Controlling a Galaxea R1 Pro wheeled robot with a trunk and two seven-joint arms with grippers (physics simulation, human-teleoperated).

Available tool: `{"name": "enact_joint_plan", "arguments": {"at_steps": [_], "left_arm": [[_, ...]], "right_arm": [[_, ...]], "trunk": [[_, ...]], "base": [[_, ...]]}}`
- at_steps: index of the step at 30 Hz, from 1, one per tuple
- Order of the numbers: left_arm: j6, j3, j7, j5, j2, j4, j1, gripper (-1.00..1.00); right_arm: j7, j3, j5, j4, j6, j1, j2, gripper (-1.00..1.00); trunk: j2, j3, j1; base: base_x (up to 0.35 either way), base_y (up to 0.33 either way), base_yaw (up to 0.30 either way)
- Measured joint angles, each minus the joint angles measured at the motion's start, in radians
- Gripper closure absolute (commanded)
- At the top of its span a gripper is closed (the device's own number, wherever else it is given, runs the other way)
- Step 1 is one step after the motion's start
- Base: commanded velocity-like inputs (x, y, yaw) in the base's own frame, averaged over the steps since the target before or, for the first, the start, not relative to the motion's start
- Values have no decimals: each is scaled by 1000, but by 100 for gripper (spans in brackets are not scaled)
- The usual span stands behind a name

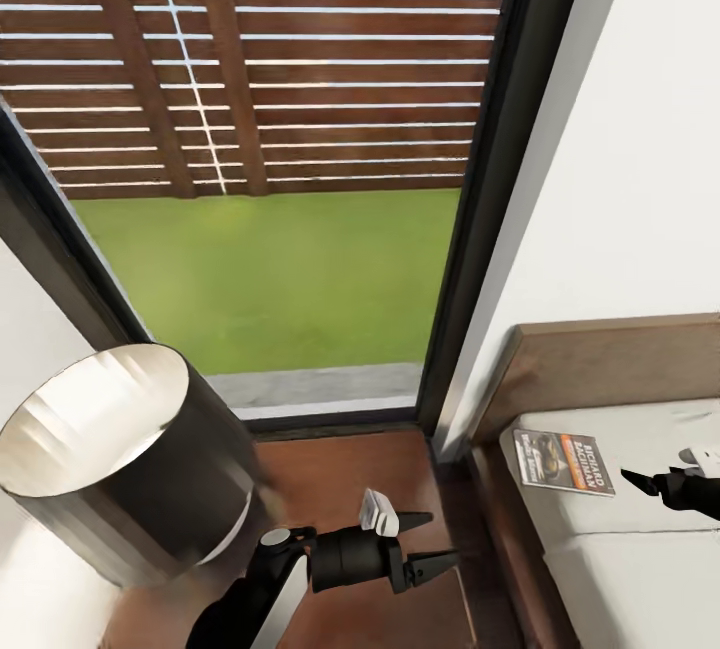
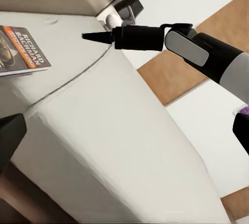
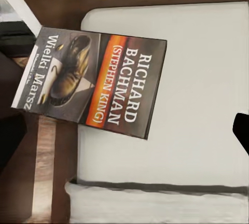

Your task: In the bedroom, move the book from the bed onto either nightstand, and place the two sandals side by side next to the bed.

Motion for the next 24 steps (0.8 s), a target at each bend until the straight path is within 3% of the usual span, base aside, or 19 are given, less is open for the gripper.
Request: {"name": "enact_joint_plan", "arguments": {"at_steps": [10,18,24], "left_arm": [[0,0,0,1,0,0,0,-100],[0,0,0,0,0,-1,0,-100],[0,0,0,1,0,-1,0,-100]], "right_arm": [[0,0,0,0,0,0,0,-100],[0,0,0,0,0,0,0,-100],[0,0,0,-1,0,0,0,-100]], "trunk": [[0,0,-1],[0,0,-1],[0,0,-1]], "base": [[-77,24,0],[-2,197,-1],[0,46,-93]]}}
